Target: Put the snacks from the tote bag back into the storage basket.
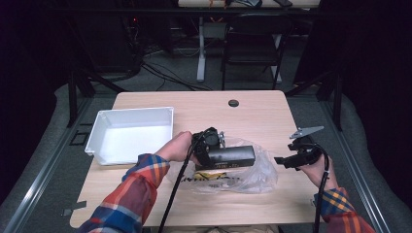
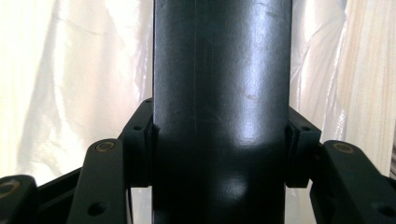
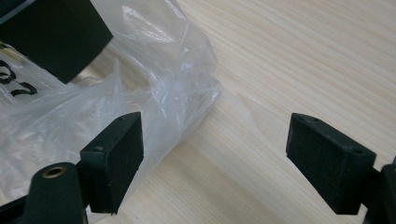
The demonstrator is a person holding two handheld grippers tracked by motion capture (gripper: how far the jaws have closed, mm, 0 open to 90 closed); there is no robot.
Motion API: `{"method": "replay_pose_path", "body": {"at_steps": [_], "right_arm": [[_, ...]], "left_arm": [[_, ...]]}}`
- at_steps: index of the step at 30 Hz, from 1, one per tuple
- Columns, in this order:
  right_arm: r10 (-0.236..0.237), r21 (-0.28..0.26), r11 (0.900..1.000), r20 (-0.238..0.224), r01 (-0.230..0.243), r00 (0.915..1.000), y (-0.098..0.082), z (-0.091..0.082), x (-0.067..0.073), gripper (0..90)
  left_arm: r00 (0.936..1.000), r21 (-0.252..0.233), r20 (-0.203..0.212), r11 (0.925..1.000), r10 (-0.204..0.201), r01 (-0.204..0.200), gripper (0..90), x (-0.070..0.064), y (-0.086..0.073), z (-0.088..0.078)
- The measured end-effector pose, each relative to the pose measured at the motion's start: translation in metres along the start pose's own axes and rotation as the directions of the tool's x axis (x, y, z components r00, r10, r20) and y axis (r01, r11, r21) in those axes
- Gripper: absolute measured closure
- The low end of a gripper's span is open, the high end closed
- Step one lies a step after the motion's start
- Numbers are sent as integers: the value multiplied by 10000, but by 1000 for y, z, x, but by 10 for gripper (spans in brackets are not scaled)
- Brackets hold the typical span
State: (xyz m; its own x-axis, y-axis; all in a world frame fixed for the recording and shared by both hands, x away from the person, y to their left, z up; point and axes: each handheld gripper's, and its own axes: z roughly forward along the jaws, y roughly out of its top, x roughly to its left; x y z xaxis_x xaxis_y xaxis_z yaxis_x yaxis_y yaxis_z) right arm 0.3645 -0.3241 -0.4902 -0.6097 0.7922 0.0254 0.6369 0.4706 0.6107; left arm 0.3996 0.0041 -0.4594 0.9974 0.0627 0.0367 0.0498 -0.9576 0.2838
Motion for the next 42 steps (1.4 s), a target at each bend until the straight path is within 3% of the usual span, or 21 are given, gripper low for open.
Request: {"method": "replay_pose_path", "body": {"at_steps": [14, 24, 33, 42], "right_arm": [[57, 30, 10000, -11, -57, 10000, -1, 1, -3, 184], [107, 93, 9999, 46, -107, 9999, -1, 3, -3, 184], [147, 156, 9998, 82, -148, 9999, -2, 4, -4, 184], [164, 126, 9998, 65, -165, 9998, -2, 4, -4, 184]], "left_arm": [[9986, 57, -316, 9991, 432, -431, 430, 2, 3, -34], [9969, 74, -590, 9986, 522, -518, 431, 10, 0, -60], [9964, 61, -743, 9991, 414, -411, 432, 20, -16, -75], [9957, -62, -918, 9999, 114, -120, 431, 30, -44, -93]]}}
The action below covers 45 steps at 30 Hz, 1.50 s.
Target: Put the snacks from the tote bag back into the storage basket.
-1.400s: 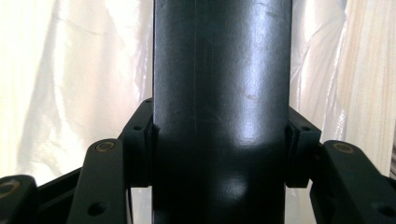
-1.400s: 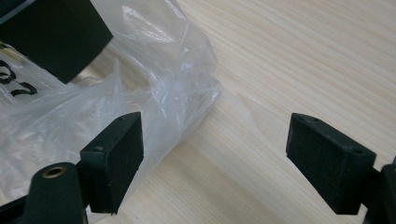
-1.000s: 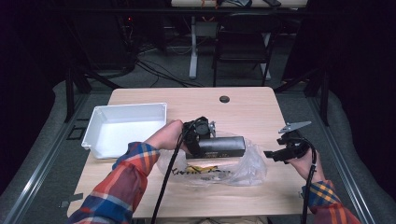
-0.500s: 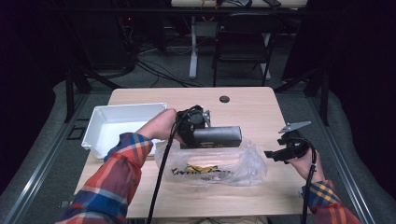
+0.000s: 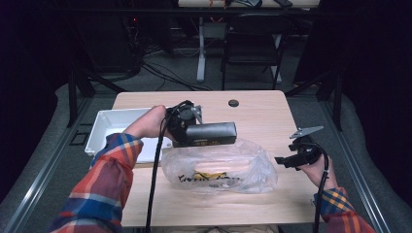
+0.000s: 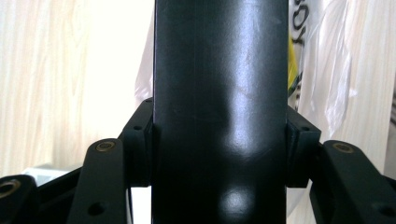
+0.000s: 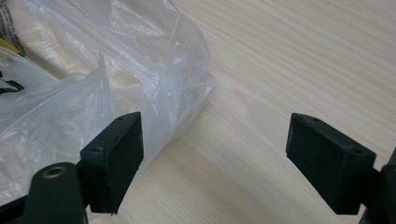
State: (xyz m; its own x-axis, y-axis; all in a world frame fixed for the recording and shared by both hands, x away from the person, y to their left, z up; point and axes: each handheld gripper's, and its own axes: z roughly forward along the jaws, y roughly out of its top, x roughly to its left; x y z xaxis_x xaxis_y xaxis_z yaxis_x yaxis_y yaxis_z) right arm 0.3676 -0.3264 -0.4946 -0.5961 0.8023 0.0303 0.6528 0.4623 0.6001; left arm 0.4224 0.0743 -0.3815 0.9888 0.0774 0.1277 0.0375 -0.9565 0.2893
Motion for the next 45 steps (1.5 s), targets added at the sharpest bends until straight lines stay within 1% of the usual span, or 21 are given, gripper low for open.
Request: {"method": "replay_pose_path", "body": {"at_steps": [3, 5, 10, 14, 17, 18, 20, 21, 22, 24, 26, 27, 28, 32, 34, 35, 36, 37, 41, 43, 45], "right_arm": [[6, -15, 10000, 8, -6, 10000, 0, 0, 0, 184], [17, -35, 10000, 10, -17, 10000, 0, 0, 0, 184], [-35, 40, 10000, -10, 35, 10000, 0, 1, 0, 185], [-68, 3, 10000, 41, 68, 10000, 0, 1, 1, 188], [-63, -1, 10000, 63, 63, 10000, 0, 1, 1, 187], [-63, -8, 10000, 43, 63, 10000, 0, 1, 1, 187], [-71, -5, 10000, 78, 71, 9999, 0, 1, 1, 187], [-67, -3, 10000, 65, 67, 10000, 0, 1, 1, 187], [-62, -17, 10000, 55, 62, 10000, 0, 1, 2, 187], [-48, -24, 10000, 45, 48, 10000, 0, 1, 2, 187], [-50, -20, 10000, 94, 50, 9999, 0, 2, 2, 187], [-44, -20, 10000, 56, 44, 10000, 0, 2, 2, 187], [-59, -4, 10000, 119, 59, 9999, 0, 2, 2, 187], [-66, 6, 10000, 71, 66, 10000, 0, 1, 2, 186], [-115, 43, 9999, 152, 114, 9998, 0, 1, 2, 186], [-129, 51, 9999, 143, 129, 9998, 0, 1, 2, 186], [-104, 7, 9999, 92, 104, 9999, 0, 1, 2, 186], [-105, -3, 9999, 87, 105, 9999, 0, 1, 2, 186], [-127, -17, 9999, 131, 127, 9998, 1, 1, 3, 185], [-148, -13, 9999, 90, 148, 9999, 1, 1, 3, 184], [-167, -27, 9999, 128, 168, 9998, 0, 2, 3, 184]], "left_arm": [[9998, 63, -129, 9999, -145, 145, 431, 4, -12, -5], [9993, 67, -163, 9994, -325, 326, 431, 7, -21, -9], [9963, -116, -260, 9966, -821, 818, 432, 15, -47, -18], [9940, -175, -352, 9945, -1036, 1030, 432, 20, -67, -25], [9912, -233, -436, 9920, -1251, 1242, 432, 23, -81, -28], [9892, -332, -456, 9899, -1396, 1382, 432, 24, -86, -29], [9870, -436, -476, 9875, -1534, 1514, 432, 26, -97, -31], [9884, -447, -538, 9892, -1418, 1395, 432, 27, -102, -31], [9863, -548, -464, 9863, -1585, 1559, 432, 28, -107, -32], [9859, -449, -628, 9873, -1549, 1523, 432, 29, -115, -33], [9827, -437, -615, 9841, -1747, 1722, 433, 30, -124, -34], [9821, -412, -656, 9839, -1766, 1742, 433, 31, -128, -34], [9808, -441, -684, 9827, -1824, 1796, 433, 32, -132, -34], [9767, -581, -699, 9782, -2031, 1993, 433, 34, -149, -35], [9758, -516, -759, 9781, -2050, 2014, 433, 34, -154, -34], [9752, -506, -719, 9772, -2094, 2061, 433, 34, -157, -33], [9753, -444, -749, 9778, -2076, 2047, 433, 34, -160, -32], [9734, -469, -720, 9756, -2176, 2146, 433, 35, -163, -32], [9691, -555, -791, 9716, -2338, 2299, 433, 36, -176, -29], [9680, -500, -768, 9705, -2390, 2357, 433, 37, -182, -27], [9687, -381, -817, 9720, -2345, 2321, 433, 36, -187, -25]]}}
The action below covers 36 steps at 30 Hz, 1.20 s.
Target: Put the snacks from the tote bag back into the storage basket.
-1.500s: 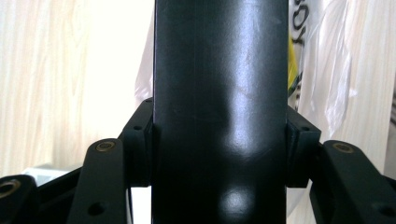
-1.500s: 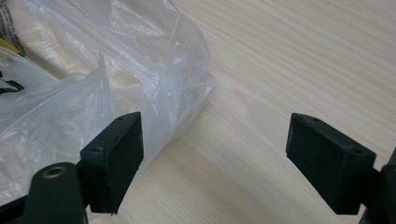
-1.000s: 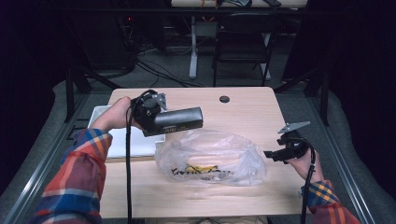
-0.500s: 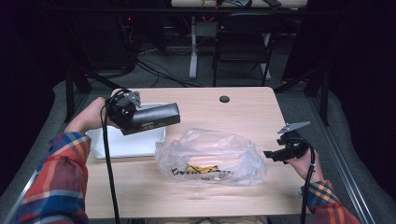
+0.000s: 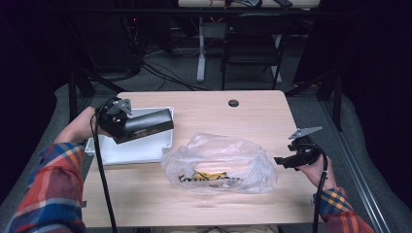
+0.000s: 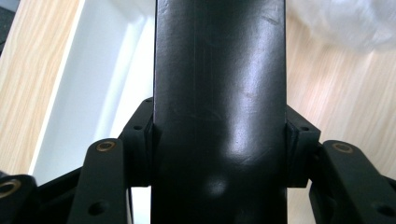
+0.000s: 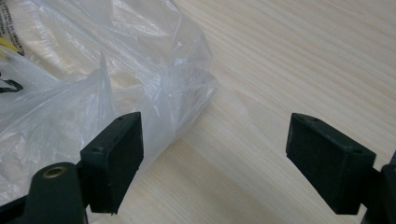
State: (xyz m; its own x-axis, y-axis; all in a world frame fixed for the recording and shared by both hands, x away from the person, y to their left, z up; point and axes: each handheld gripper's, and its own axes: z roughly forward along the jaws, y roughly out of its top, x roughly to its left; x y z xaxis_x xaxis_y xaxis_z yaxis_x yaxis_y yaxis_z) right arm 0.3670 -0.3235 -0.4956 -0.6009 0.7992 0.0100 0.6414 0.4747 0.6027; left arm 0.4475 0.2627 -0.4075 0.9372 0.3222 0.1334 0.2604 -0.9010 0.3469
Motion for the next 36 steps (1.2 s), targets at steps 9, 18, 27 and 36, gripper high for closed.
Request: {"method": "replay_pose_path", "body": {"at_steps": [9, 18, 27, 36], "right_arm": [[-52, 25, 10000, -77, 52, 10000, 0, 0, 1, 183], [-50, 15, 10000, -63, 50, 10000, 0, 0, 1, 182], [-127, -6, 9999, 21, 127, 9999, 0, -2, 1, 182], [-154, -34, 9999, 76, 154, 9999, 0, -1, 2, 180]], "left_arm": [[10000, 181, -17, 9998, -56, 56, 433, 5, -21, 11], [9995, 350, 207, 9991, -237, 230, 433, 10, -34, 34], [9987, 630, 513, 9980, -57, 25, 434, 13, -40, 60], [9971, 888, 614, 9947, 458, -511, 434, 11, -43, 80]]}}
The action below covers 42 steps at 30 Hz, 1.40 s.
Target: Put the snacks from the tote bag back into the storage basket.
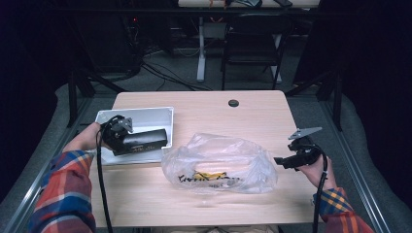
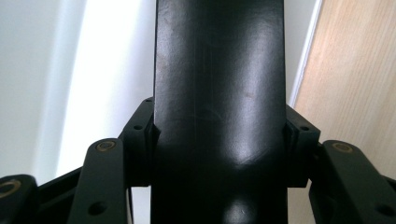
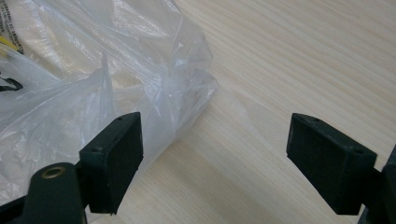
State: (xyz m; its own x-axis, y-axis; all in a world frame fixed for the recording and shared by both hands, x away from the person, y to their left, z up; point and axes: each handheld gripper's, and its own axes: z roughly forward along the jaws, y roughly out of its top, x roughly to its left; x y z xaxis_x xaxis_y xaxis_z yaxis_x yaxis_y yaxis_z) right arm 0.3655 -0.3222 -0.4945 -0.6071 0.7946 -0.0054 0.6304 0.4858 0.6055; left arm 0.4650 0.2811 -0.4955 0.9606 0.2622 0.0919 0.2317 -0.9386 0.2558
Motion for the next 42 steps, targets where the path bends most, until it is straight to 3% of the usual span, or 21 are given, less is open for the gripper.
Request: {"method": "replay_pose_path", "body": {"at_steps": [8, 11, 15, 22, 25, 31, 36, 39, 42], "right_arm": [[-16, 25, 10000, 29, 16, 10000, 0, 0, 0, 180], [-22, 45, 10000, 55, 22, 10000, 0, 0, 0, 180], [8, 25, 10000, 63, -9, 10000, -1, 1, 0, 180], [6, 14, 10000, 2, -6, 10000, 0, 1, 0, 180], [-3, 22, 10000, 64, 3, 10000, 0, 0, 1, 180], [-33, 50, 10000, 101, 32, 9999, 0, 0, 0, 180], [-24, 50, 10000, 55, 24, 10000, 0, 0, 0, 180], [12, -19, 10000, 45, -12, 10000, 0, 0, 0, 179], [8, -34, 10000, 68, -8, 10000, 0, -1, -1, 179]], "left_arm": [[9998, -275, 203, 9996, 30, -25, 433, 2, 0, 11], [9995, -27, 283, 9999, 119, -118, 432, 3, -2, 18], [9993, -220, 377, 9997, -33, 42, 429, 3, -6, 23], [9985, 120, 462, 9995, -307, 302, 410, 3, -9, 28], [9978, 58, 377, 9985, -546, 544, 371, 2, -10, 27], [9942, 259, 189, 9941, -1056, 1051, 188, 2, -10, 23], [9855, 262, 545, 9869, -1604, 1592, 85, 3, -9, 14], [9795, -190, 655, 9812, -1905, 1921, 42, 3, -10, 6], [9671, -1099, 610, 9614, -2468, 2523, 49, 3, -14, -5]]}}
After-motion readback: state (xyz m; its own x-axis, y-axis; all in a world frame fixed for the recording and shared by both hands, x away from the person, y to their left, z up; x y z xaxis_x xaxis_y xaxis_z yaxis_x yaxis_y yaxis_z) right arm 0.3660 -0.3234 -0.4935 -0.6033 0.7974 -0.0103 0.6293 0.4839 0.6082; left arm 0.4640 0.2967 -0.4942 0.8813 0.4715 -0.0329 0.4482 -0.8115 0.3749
